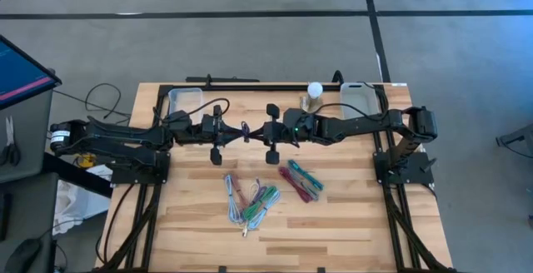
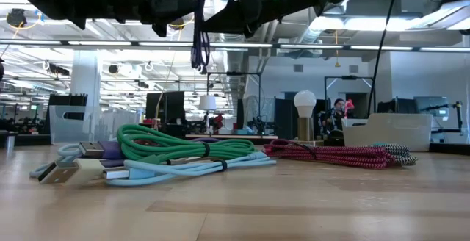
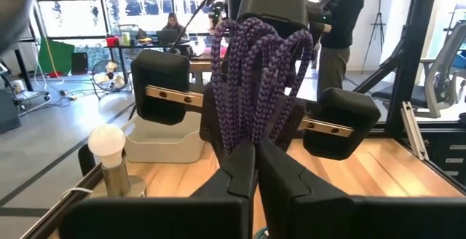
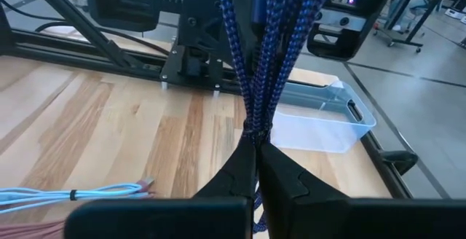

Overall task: Pick & Place USB Port
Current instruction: Put the violet and black charger cable into the transparent bin

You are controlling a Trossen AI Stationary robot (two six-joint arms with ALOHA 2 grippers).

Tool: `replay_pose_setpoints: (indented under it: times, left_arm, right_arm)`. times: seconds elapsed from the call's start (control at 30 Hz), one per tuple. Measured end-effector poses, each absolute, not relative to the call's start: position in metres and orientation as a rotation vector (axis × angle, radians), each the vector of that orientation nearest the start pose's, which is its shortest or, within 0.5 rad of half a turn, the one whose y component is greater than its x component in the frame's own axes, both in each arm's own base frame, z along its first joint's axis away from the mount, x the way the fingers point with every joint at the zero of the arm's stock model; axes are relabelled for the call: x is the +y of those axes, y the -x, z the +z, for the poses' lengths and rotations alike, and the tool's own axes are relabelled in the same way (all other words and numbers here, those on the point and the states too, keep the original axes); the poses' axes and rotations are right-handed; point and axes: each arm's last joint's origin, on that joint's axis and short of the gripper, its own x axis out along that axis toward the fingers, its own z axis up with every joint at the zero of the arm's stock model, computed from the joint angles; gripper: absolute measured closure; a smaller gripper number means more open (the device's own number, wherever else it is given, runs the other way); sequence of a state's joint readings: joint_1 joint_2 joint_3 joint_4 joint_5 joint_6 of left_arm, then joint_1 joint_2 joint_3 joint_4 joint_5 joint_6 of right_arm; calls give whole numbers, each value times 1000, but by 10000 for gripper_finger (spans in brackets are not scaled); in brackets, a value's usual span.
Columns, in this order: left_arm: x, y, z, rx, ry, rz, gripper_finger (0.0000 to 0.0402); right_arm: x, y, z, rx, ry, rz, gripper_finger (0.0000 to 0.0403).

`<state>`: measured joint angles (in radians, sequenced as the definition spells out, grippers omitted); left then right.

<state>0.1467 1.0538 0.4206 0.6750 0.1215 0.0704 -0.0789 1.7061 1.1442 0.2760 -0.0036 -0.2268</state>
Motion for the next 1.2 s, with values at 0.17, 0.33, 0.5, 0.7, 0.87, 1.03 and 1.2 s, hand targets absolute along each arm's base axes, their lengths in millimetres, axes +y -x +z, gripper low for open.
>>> replay_pose_setpoints:
  times: [0.17, 0.33, 0.5, 0.7, 0.87, 1.03, 1.2]
  left_arm:
    - [28, -217, 240, -40, -76, 25, 395]
    - [28, -217, 240, -35, -75, 25, 396]
    - [28, -217, 240, -35, -101, 25, 396]
    - [32, -213, 238, -31, -122, 46, 396]
    - [38, -196, 239, -49, -125, 111, 396]
    - [42, -168, 238, -76, -129, 192, 397]
    - [46, -143, 234, 1, -117, 329, 397]
  right_arm:
    - [-31, -386, 258, 293, 213, -42, 387]
    - [-30, -386, 256, 311, 214, -40, 362]
    - [-30, -382, 255, 371, 221, -32, 355]
    - [-32, -364, 272, 410, 225, -36, 354]
    - [-33, -339, 297, 443, 232, -39, 354]
    - [-35, -314, 315, 463, 261, -44, 354]
    - [-34, -293, 326, 429, 270, -51, 354]
